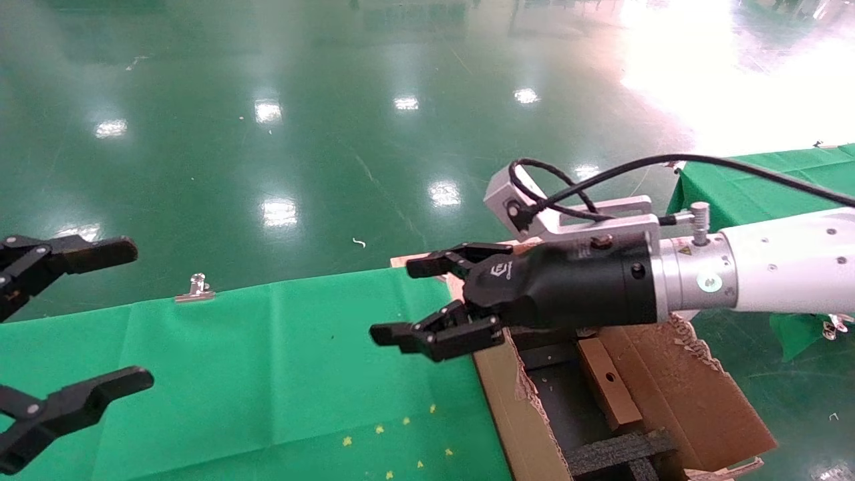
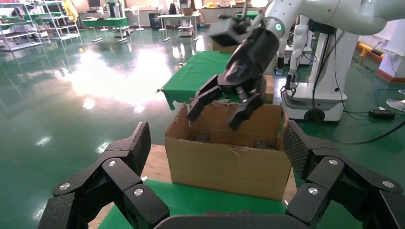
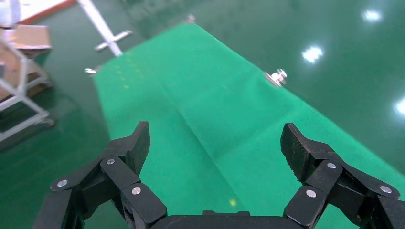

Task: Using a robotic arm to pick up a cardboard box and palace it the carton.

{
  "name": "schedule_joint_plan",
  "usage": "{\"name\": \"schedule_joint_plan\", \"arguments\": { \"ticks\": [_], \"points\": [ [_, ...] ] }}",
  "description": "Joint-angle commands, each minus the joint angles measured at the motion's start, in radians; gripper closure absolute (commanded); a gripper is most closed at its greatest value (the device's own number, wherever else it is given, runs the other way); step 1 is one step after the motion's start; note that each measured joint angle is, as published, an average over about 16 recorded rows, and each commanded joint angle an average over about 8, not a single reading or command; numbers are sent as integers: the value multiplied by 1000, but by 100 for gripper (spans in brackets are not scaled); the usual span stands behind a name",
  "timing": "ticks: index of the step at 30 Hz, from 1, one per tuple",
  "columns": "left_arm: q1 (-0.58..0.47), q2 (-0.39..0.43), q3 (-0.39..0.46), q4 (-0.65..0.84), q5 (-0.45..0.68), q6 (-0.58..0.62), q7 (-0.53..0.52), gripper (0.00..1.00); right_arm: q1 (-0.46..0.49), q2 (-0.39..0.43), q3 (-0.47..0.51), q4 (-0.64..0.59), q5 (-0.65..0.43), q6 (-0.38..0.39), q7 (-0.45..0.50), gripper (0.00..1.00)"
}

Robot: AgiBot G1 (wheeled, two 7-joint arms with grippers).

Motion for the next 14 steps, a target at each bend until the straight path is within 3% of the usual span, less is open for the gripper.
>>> {"name": "schedule_joint_plan", "arguments": {
  "ticks": [1, 11, 14],
  "points": [
    [0, 0, 0, 0, 0, 0, 0, 0, -28, -6, 42, -3, 28, -28, -55, 0],
    [0, 0, 0, 0, 0, 0, 0, 0, -165, -38, 251, -16, 167, -167, -326, 0],
    [0, 0, 0, 0, 0, 0, 0, 0, -186, -43, 282, -18, 188, -188, -367, 0]
  ]
}}
